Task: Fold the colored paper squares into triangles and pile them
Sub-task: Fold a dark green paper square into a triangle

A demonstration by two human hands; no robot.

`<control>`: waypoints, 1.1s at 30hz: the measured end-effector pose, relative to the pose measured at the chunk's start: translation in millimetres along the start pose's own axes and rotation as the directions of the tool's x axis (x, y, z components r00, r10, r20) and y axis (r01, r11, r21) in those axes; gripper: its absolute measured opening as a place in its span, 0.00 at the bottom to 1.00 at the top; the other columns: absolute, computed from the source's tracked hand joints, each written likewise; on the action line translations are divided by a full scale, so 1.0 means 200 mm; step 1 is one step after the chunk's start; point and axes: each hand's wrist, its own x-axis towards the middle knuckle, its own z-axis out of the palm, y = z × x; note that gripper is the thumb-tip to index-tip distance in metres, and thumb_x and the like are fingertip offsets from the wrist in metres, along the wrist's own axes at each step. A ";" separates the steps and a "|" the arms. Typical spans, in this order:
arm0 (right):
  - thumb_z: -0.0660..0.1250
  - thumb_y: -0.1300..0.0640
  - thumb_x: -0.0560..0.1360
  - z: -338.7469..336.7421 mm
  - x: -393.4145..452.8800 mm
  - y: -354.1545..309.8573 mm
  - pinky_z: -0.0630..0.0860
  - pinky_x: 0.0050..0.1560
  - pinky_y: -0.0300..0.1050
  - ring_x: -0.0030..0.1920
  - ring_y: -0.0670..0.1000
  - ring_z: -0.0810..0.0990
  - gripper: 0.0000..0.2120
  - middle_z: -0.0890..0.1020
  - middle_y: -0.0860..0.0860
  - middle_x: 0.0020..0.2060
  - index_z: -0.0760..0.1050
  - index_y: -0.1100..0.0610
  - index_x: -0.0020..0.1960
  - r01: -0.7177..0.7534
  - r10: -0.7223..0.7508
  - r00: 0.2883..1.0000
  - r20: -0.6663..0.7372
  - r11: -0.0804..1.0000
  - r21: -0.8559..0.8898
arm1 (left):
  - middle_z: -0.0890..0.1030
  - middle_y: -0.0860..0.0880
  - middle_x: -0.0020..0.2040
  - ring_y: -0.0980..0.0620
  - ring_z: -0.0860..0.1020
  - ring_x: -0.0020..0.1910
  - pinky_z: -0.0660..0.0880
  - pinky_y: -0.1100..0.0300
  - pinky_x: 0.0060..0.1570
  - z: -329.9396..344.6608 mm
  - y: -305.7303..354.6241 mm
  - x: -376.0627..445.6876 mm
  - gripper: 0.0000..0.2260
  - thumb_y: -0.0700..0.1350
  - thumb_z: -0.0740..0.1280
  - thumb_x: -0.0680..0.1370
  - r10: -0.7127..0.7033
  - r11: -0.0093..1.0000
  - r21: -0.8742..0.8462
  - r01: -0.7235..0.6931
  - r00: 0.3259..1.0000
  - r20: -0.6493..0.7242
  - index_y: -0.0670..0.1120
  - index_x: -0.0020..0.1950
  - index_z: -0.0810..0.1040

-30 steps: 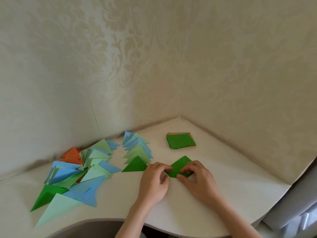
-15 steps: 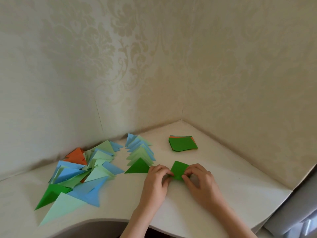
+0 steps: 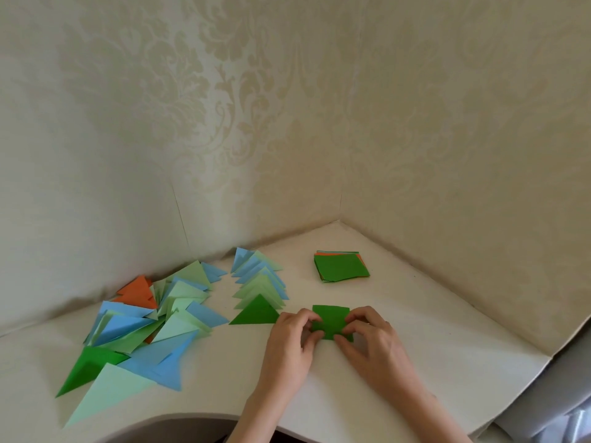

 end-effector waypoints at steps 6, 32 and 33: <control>0.73 0.52 0.71 0.01 0.03 -0.01 0.74 0.47 0.40 0.45 0.42 0.76 0.07 0.73 0.43 0.47 0.78 0.52 0.37 -0.038 0.039 0.998 -0.058 0.999 0.024 | 0.70 0.60 0.36 0.54 0.73 0.40 0.72 0.58 0.42 0.04 0.01 0.02 0.11 0.44 0.74 0.72 0.028 0.998 0.064 -0.025 0.998 -0.058 0.50 0.52 0.77; 0.74 0.63 0.68 0.00 0.04 -0.02 0.67 0.48 0.24 0.47 0.39 0.76 0.12 0.74 0.42 0.46 0.80 0.51 0.48 -0.090 0.096 0.994 -0.043 0.988 0.126 | 0.73 0.56 0.43 0.57 0.76 0.45 0.73 0.66 0.48 0.01 -0.03 0.05 0.13 0.31 0.68 0.73 -0.059 0.998 -0.011 0.060 0.997 0.040 0.49 0.47 0.79; 0.74 0.64 0.67 0.00 0.04 -0.02 0.67 0.47 0.24 0.47 0.39 0.76 0.12 0.74 0.43 0.46 0.80 0.52 0.48 -0.085 0.092 0.994 -0.051 0.988 0.129 | 0.74 0.55 0.44 0.57 0.76 0.46 0.74 0.64 0.49 0.01 -0.02 0.05 0.13 0.32 0.67 0.73 -0.046 0.999 0.000 0.046 0.998 0.035 0.49 0.48 0.80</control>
